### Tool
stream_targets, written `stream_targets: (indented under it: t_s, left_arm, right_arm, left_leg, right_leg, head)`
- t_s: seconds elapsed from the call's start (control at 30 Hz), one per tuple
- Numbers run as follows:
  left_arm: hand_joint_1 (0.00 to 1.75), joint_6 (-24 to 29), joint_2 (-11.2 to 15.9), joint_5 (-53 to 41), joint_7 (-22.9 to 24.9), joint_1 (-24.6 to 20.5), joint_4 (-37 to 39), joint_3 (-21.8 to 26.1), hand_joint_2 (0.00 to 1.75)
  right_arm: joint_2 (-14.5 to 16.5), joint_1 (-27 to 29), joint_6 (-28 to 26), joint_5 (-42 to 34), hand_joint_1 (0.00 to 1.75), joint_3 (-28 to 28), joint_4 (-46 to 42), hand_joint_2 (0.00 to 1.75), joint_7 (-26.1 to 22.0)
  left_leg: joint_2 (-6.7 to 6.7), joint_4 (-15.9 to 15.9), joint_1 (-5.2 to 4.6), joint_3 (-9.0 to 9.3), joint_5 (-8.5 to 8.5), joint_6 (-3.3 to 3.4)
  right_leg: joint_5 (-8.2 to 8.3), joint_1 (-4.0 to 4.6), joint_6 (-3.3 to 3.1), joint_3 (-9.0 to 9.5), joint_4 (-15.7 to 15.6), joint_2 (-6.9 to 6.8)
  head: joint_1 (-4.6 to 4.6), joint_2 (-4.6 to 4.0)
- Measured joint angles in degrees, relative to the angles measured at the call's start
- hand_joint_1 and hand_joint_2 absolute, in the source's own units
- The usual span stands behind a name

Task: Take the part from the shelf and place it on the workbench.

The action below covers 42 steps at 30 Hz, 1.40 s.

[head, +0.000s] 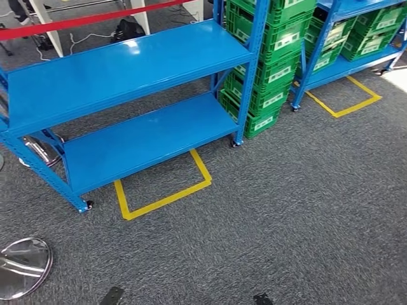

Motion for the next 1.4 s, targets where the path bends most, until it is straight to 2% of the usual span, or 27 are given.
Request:
stream_targets:
  t_s: [0.07, 0.1, 0.17, 0.2, 0.27, 0.3, 0.33, 0.37, 0.4, 0.43, 0.47, 0.53, 0.6, 0.63, 0.7, 0.73, 0.8, 0.87, 0.9, 0.93, 0.97, 1.07, 1.13, 1.2, 1.27, 1.33, 1.4]
  left_arm:
    - [0.00, 0.0, 0.0, -0.1, 0.0, -0.1, 0.0, 0.1, 1.75]
    - [0.00, 0.0, 0.1, -0.1, 0.0, -0.1, 0.0, 0.2, 1.75]
    - [0.00, 0.0, 0.1, -0.1, 0.0, 0.0, 0.0, 0.5, 1.75]
    - [0.00, 0.0, 0.1, -0.1, 0.0, 0.1, 0.0, 0.6, 1.75]
    - [0.00, 0.0, 0.1, -0.2, 0.0, 0.0, 0.0, 0.7, 1.75]
    - [0.00, 0.0, 0.1, -0.3, 0.0, -0.1, 0.0, 0.8, 1.75]
    - [0.00, 0.0, 0.0, -0.4, 0.1, -0.3, 0.0, 0.8, 1.75]
    - [0.00, 0.0, -0.1, -0.5, 0.1, -0.3, 0.0, 0.8, 1.75]
    - [0.00, 0.0, -0.1, -0.5, 0.2, -0.3, 0.0, 0.8, 1.75]
    - [0.00, 0.0, -0.1, -0.6, 0.3, -0.2, 0.0, 0.8, 1.75]
    - [0.00, 0.0, 0.0, -0.7, 0.4, -0.1, 0.0, 0.9, 1.75]
    - [0.00, 0.0, 0.0, -1.0, 0.4, -0.1, 0.0, 0.9, 1.75]
    - [0.00, 0.0, 0.1, -1.1, 0.4, -0.4, 0.0, 0.9, 1.75]
    - [0.00, 0.0, 0.1, -1.2, 0.4, -0.5, 0.0, 0.9, 1.31]
    - [0.00, 0.0, 0.1, -1.3, 0.5, -0.3, 0.0, 1.0, 0.44]
    - [0.00, 0.0, 0.1, -1.3, 0.5, -0.2, 0.0, 1.0, 0.00]
    - [0.00, 0.1, 0.1, -1.3, 0.5, -0.2, 0.0, 1.0, 0.00]
    - [0.00, 0.2, 0.1, -1.3, 0.5, -0.3, 0.0, 1.1, 0.00]
    - [0.00, 0.2, 0.1, -1.3, 0.5, -0.2, 0.0, 1.1, 0.00]
    - [0.00, 0.2, 0.1, -1.3, 0.5, -0.1, 0.0, 1.2, 0.00]
    - [0.00, 0.2, 0.0, -1.3, 0.5, 0.0, 0.0, 1.2, 0.00]
    - [0.00, 0.2, 0.1, -1.2, 0.5, 0.1, 0.0, 1.4, 0.00]
    - [0.00, 0.2, 0.1, -1.1, 0.4, 0.1, 0.0, 1.6, 0.00]
    - [0.00, 0.2, 0.1, -1.1, 0.4, 0.1, 0.0, 2.0, 0.00]
    - [0.00, 0.2, 0.1, -1.1, 0.3, 0.1, 0.0, 2.3, 0.87]
    - [0.00, 0.3, 0.0, -1.1, 0.4, 0.1, 0.0, 2.3, 1.75]
    - [0.00, 0.6, 0.0, -1.5, 0.9, 0.1, 0.0, 2.4, 1.75]
  right_arm:
    - [0.1, 0.0, 0.0, 0.0, 0.00, 0.0, 0.0, 0.00, 0.0]
    - [0.1, -0.1, 0.0, 0.0, 0.00, 0.0, 0.0, 0.00, 0.0]
    - [0.1, -0.2, 0.0, 0.0, 0.00, 0.0, 0.0, 0.00, 0.1]
    - [0.1, -0.2, 0.0, 0.0, 0.00, 0.0, 0.0, 0.00, 0.1]
    - [0.1, -0.2, 0.0, 0.1, 0.00, 0.0, 0.0, 0.00, 0.0]
    - [0.1, -0.1, 0.0, 0.1, 0.00, 0.0, 0.0, 0.00, 0.0]
    - [0.1, 0.0, 0.0, 0.2, 0.00, 0.0, 0.0, 0.00, 0.1]
    - [0.1, 0.0, 0.0, 0.2, 0.00, 0.0, 0.0, 0.00, 0.1]
    - [0.1, 0.0, 0.0, 0.2, 0.00, 0.0, 0.0, 0.00, 0.1]
    - [0.1, 0.0, 0.0, 0.3, 0.00, 0.0, 0.0, 0.00, 0.2]
    - [0.1, -0.1, 0.0, 0.4, 0.00, 0.0, 0.0, 0.00, 0.2]
    - [0.1, -0.2, 0.0, 0.5, 0.00, 0.0, 0.0, 0.00, 0.2]
    - [0.1, -0.3, 0.0, 0.6, 0.00, 0.0, 0.0, 0.00, 0.3]
    - [0.1, -0.4, 0.0, 0.6, 0.00, 0.0, 0.0, 0.00, 0.3]
    - [0.1, -0.5, 0.0, 0.7, 0.00, 0.0, 0.0, 0.00, 0.3]
    - [0.1, -0.6, 0.0, 0.7, 0.00, 0.0, 0.0, 0.00, 0.3]
    - [0.1, -0.7, -0.1, 0.7, 0.00, 0.0, 0.0, 0.00, 0.3]
    - [0.1, -0.4, -0.1, 0.5, 0.00, 0.0, 0.0, 0.00, 0.3]
    - [0.1, -0.3, -0.1, 0.3, 0.00, 0.0, 0.0, 0.00, 0.3]
    - [0.1, -0.1, -0.1, 0.0, 0.00, 0.0, 0.0, 0.00, 0.3]
    - [0.1, -0.1, -0.2, -0.2, 0.00, 0.0, 0.0, 0.00, 0.3]
    - [0.1, -0.2, -0.2, -0.5, 0.00, -0.1, 0.0, 0.00, 0.2]
    - [0.1, -0.3, -0.2, -0.7, 0.00, -0.3, 0.0, 0.00, 0.0]
    - [0.1, -0.1, -0.3, -0.8, 0.00, -0.6, 0.0, 0.00, -0.1]
    - [0.1, 0.0, -0.4, -0.9, 0.00, -0.8, 0.0, 0.00, -0.1]
    - [0.1, -0.1, -0.4, -0.9, 0.00, -0.9, 0.0, 0.00, -0.2]
    - [0.1, -0.1, -0.5, -0.8, 0.00, -1.0, 0.0, 0.00, -0.2]
  left_leg:
    - [-1.48, 0.3, 0.03, -0.26, -0.02, -0.73]
    - [-2.06, 0.3, 0.05, -0.48, 0.10, -1.17]
    - [-2.91, -0.1, 0.25, -0.80, 0.50, -1.99]
    - [-2.22, 0.1, 0.25, -0.98, 0.40, -2.33]
    - [0.88, 3.3, 0.07, -2.60, -1.69, -2.79]
    - [2.64, 6.8, -0.03, -4.29, -3.61, -2.96]
    - [3.53, 10.9, -0.01, -6.32, -5.59, -3.10]
    - [3.92, 14.7, 0.02, -8.13, -7.03, -3.18]
    - [4.03, 16.7, 0.03, -9.06, -7.38, -3.19]
    - [4.11, 16.5, 0.03, -8.89, -6.63, -3.13]
    - [4.35, 14.1, 0.00, -7.53, -4.98, -3.00]
    - [6.86, 6.1, -0.31, -3.09, -1.57, -2.59]
    - [9.08, 1.1, -0.70, -0.47, -0.37, -1.94]
    - [9.20, 0.5, -0.87, -0.31, -0.50, -1.66]
    - [7.69, 0.2, -0.80, -0.33, -0.39, -0.95]
    - [7.02, 0.1, -0.66, -0.25, -0.28, -0.65]
    - [5.71, -0.1, -0.33, -0.11, -0.04, -0.09]
    - [4.43, -0.1, -0.28, -0.17, -0.02, 0.21]
    - [3.83, -0.1, -0.28, -0.15, -0.04, 0.28]
    - [3.31, -0.1, -0.28, -0.08, -0.08, 0.29]
    - [2.89, -0.1, -0.26, 0.02, -0.14, 0.24]
    - [2.15, 0.3, -0.30, 0.20, -0.53, -0.49]
    - [1.96, 0.5, -0.50, 0.02, -0.65, -1.00]
    - [1.95, 0.4, -0.57, -0.08, -0.42, -0.21]
    - [1.96, 0.3, -0.64, -0.08, -0.21, 1.23]
    - [1.96, 0.1, -0.67, -0.04, -0.11, 1.82]
    - [1.96, -0.1, -0.61, 0.00, -0.02, 1.61]
  right_leg:
    - [2.22, -0.48, -0.03, 2.79, -6.2, 2.70]
    - [2.28, -0.57, -0.20, 3.25, -7.2, 3.54]
    - [2.43, -0.40, -1.01, 3.42, -7.4, 2.64]
    - [2.59, -0.37, -1.44, 3.44, -7.5, 2.01]
    - [2.78, -0.37, -2.21, 3.48, -7.8, 0.40]
    - [2.74, -0.25, -2.44, 3.46, -7.8, -0.49]
    - [2.69, -0.12, -2.59, 3.42, -7.8, -1.43]
    - [2.65, -0.02, -2.67, 3.39, -7.8, -2.40]
    - [2.61, 0.05, -2.71, 3.37, -7.8, -3.26]
    - [2.57, 0.10, -2.71, 3.40, -7.8, -4.05]
    - [2.51, 0.13, -2.67, 3.49, -7.8, -4.80]
    - [2.26, 0.33, -2.39, 3.76, -7.7, -6.15]
    - [1.95, 0.69, -1.85, 3.90, -7.7, -7.30]
    - [1.83, 0.86, -1.56, 4.05, -7.8, -7.90]
    - [1.63, 0.84, -0.96, 4.57, -8.1, -8.96]
    - [1.16, 0.76, -0.60, 4.58, -7.7, -8.36]
    - [-1.30, 0.55, -0.01, 2.91, -3.6, -5.44]
    - [-4.57, 0.48, 0.17, -0.80, 4.0, -2.73]
    - [-5.16, 0.48, 0.16, -2.37, 6.7, -2.17]
    - [-4.67, 0.48, 0.12, -3.13, 7.5, -1.90]
    - [-3.10, 0.45, 0.06, -2.84, 6.0, -1.79]
    - [2.21, 0.25, -0.15, 1.41, -4.3, -1.23]
    - [2.82, 0.15, -0.60, 2.58, -7.1, -0.71]
    - [3.05, 0.09, -0.91, 2.46, -7.3, -0.65]
    - [3.13, 0.12, -0.99, 2.41, -7.3, -0.60]
    - [3.09, 0.27, -1.34, 2.40, -7.3, -0.59]
    - [3.05, 0.43, -1.68, 2.39, -7.3, -0.62]
  head:
    - [0.10, 0.00]
    - [0.13, 0.00]
    - [0.10, 0.00]
    - [0.03, 0.00]
    - [-0.36, 0.00]
    - [-0.56, 0.00]
    - [-0.69, 0.00]
    - [-0.70, 0.00]
    - [-0.70, 0.00]
    - [-0.72, 0.00]
    - [-0.72, 0.00]
    - [-0.76, 0.00]
    - [-0.79, 0.00]
    - [-0.77, 0.00]
    - [-0.64, 0.00]
    - [-0.58, 0.00]
    - [-0.32, 0.00]
    - [-0.05, 0.00]
    - [0.02, 0.00]
    - [0.08, 0.00]
    - [0.10, 0.00]
    - [0.14, 0.00]
    - [0.07, 0.00]
    - [-0.06, 0.00]
    - [-0.08, 0.00]
    - [-0.08, 0.00]
    - [-0.07, 0.00]
